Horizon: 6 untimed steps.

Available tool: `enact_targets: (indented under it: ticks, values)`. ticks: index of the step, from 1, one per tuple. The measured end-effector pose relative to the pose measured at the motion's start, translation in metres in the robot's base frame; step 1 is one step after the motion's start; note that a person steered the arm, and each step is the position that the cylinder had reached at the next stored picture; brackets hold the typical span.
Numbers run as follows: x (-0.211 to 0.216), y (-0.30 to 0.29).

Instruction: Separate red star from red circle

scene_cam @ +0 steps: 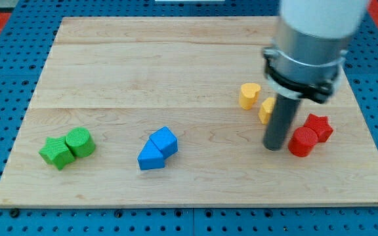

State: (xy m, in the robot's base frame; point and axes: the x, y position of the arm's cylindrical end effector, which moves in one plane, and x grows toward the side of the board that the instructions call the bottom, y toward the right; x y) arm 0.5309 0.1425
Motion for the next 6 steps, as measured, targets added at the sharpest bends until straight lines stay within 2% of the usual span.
enact_targets:
  ticks: [1, 2, 4, 5, 6]
  values:
    - [0.041, 0.008]
    - [0.041, 0.036]
    - [0.003, 0.09]
    - [-0.012, 0.096]
    - [0.004, 0.105]
